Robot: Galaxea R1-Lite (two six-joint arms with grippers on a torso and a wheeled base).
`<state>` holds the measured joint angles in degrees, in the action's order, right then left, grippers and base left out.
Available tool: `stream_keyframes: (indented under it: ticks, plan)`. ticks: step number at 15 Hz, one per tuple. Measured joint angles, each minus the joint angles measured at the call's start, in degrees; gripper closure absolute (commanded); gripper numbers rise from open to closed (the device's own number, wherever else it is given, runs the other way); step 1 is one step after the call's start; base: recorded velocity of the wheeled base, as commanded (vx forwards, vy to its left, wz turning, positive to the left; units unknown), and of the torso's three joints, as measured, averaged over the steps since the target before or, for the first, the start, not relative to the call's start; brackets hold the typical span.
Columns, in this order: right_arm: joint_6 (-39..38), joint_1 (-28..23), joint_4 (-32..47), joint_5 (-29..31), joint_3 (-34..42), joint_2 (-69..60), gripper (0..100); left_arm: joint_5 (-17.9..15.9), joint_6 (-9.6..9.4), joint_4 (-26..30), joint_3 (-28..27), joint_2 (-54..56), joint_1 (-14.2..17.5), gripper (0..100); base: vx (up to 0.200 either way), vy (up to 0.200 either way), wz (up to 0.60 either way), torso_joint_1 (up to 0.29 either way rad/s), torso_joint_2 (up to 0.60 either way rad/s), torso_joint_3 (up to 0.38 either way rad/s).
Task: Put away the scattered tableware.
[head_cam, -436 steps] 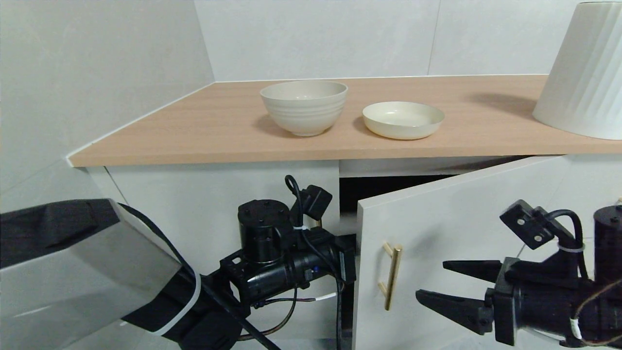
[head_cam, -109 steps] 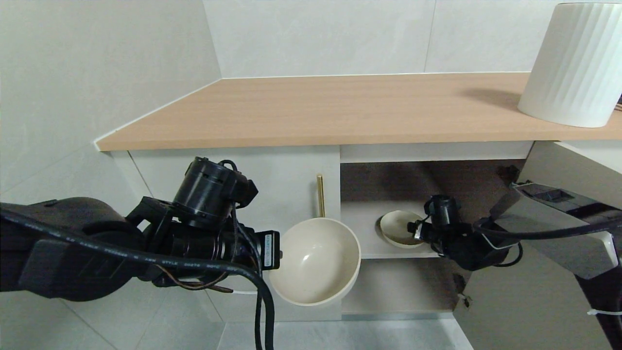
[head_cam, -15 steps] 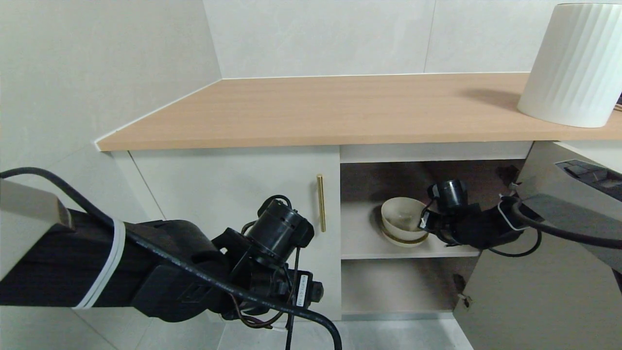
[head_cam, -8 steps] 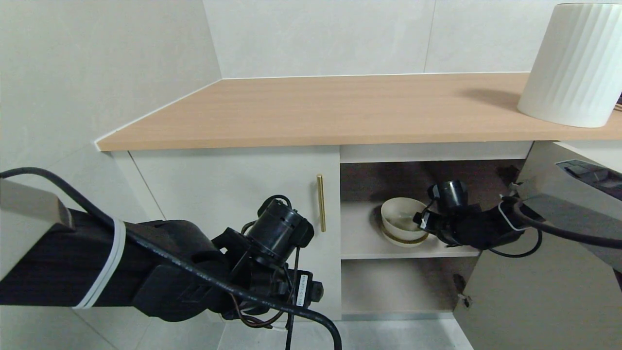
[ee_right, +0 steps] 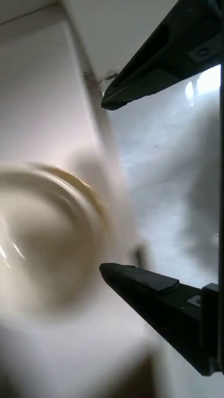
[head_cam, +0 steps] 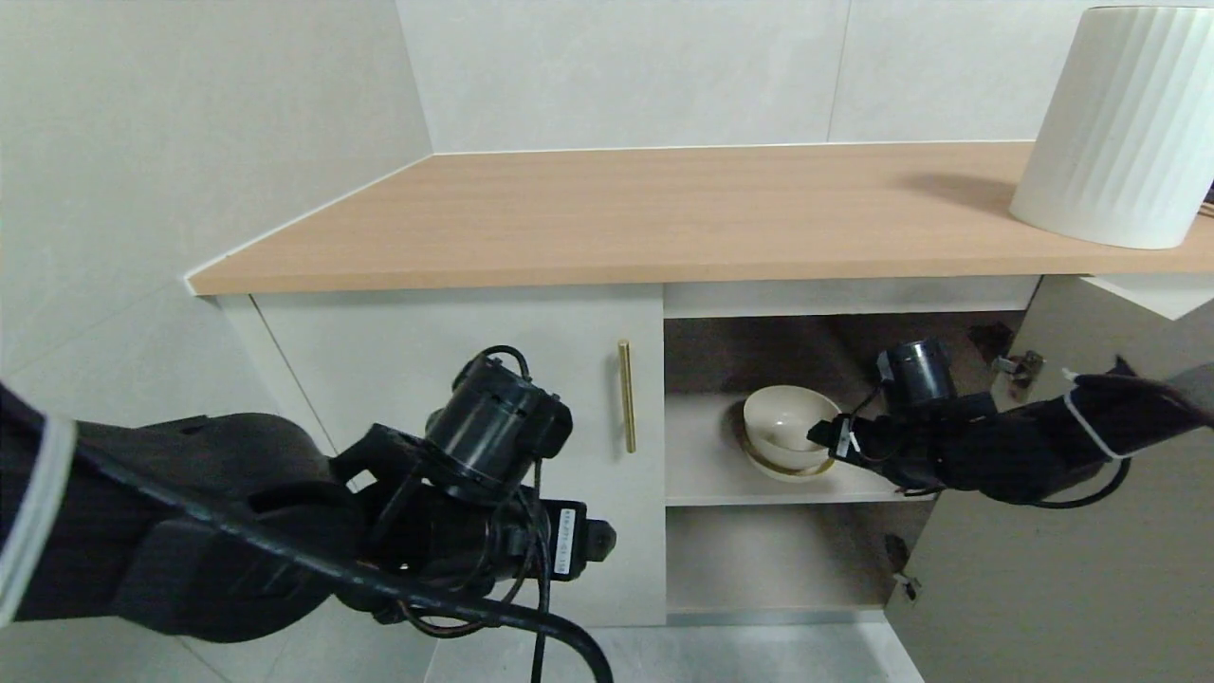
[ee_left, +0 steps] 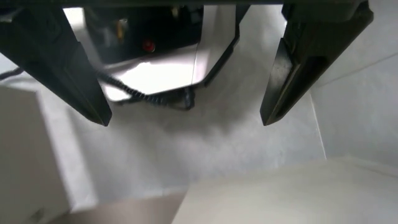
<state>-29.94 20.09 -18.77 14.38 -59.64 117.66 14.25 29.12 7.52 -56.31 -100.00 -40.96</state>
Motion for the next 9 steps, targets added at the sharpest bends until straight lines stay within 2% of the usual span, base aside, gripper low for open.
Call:
stream_keyframes:
  ticks: [2, 5, 7, 9]
  plan:
    - [3.28, 1.60, 2.39, -2.21, 5.84, -8.95, 0, 0.09, -0.06, 0.05, 1.13, 5.60, 1.19, 0, 0.000, 0.000, 0.00, 0.000, 0.00, 0.000]
    - [5.86, 4.57, 12.46, -5.35, 11.41, -23.98, 0, -0.11, -0.33, 0.09, 3.75, 15.13, 2.18, 0, 0.000, 0.000, 0.00, 0.000, 0.00, 0.000]
    - [6.66, 7.80, 21.72, -7.41, 13.42, -32.90, 0, -0.32, -0.59, 0.09, 5.62, 20.15, 4.66, 0, 0.000, 0.000, 0.00, 0.000, 0.00, 0.000]
    - [6.92, 10.52, 23.89, -7.90, 16.01, -38.08, 0, -0.65, -0.77, 0.05, 7.47, 22.99, 6.60, 0, 0.000, 0.000, 0.00, 0.000, 0.00, 0.000]
